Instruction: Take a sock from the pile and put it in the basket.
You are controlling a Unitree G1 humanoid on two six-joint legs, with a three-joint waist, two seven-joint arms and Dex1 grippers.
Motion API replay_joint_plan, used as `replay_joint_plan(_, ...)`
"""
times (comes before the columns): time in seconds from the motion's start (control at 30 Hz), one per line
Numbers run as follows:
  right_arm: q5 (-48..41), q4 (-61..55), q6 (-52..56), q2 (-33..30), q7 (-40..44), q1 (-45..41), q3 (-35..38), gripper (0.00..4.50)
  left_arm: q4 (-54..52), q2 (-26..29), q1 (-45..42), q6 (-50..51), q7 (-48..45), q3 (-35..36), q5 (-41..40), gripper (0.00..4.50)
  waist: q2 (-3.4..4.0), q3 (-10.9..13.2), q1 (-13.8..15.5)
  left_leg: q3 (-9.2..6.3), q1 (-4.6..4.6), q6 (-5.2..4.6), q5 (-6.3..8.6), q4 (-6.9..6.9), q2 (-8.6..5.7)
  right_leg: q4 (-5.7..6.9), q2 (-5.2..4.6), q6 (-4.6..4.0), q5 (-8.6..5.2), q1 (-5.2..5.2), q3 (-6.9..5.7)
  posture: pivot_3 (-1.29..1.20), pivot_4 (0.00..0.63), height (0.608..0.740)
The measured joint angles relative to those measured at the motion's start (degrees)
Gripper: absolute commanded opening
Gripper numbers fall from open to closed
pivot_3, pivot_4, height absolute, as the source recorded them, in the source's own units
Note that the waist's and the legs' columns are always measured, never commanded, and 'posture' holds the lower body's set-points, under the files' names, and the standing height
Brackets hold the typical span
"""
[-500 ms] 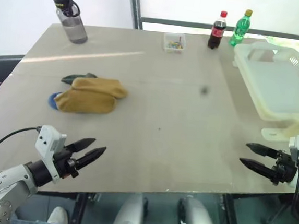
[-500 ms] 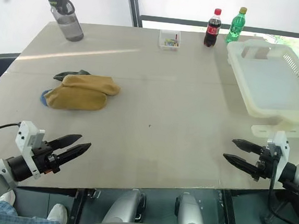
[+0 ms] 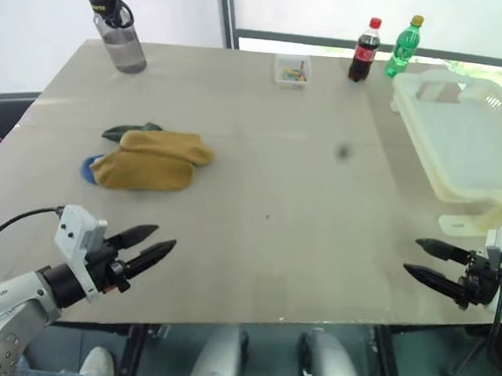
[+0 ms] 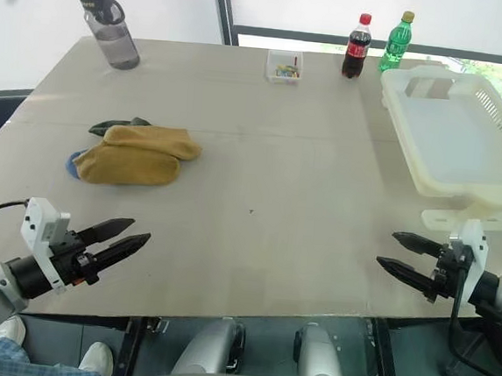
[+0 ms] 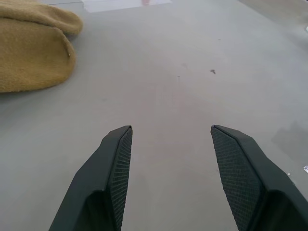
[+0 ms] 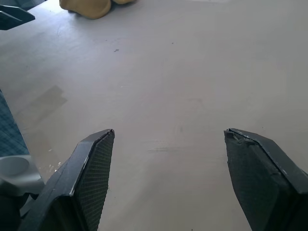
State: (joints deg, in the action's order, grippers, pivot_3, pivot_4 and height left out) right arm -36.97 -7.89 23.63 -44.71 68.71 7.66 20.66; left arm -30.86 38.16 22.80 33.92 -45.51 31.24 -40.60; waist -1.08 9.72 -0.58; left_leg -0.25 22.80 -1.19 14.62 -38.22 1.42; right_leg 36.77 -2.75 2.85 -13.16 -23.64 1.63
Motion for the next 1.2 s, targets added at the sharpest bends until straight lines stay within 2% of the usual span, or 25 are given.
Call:
replay_joint_plan(0.77,-1.30,-0.55,-0.29,0.86,0.68,-0.72,-1.71,3.72,0.23,0.53,-1.00,-1.38,-0.98,-0.02,-0.14,2.76,0.00,0.01,0.01,0.01,0.00,0.00,0.00,0.00,0.00,0.00,0.00,0.00,0.00,0.00,0.00,0.00,0.150,0.740)
replay_joint_plan(0.97,-1.58,-2.29,-5.15,2.31,2.59,-0.56,-1.67,3.72,0.57,0.53,-1.30,-1.56,-2.33,-0.01,-2.30,2.76,0.02,0.02,0.00,0.01,0.00,0.00,0.00,0.00,0.01,0.00,0.00,0.00,0.00,0.00,0.00,0.00,0.150,0.740)
replay_joint_plan(1.2,-4.53,-6.75,-6.09,3.11,3.28,-0.25,-1.51,3.72,1.32,0.73,-2.47,-1.66,-2.98,0.08,-3.02,2.76,0.03,0.04,0.00,0.01,0.00,0.00,0.00,0.00,0.00,0.01,0.01,0.00,0.00,0.00,-0.01,0.00,0.150,0.740)
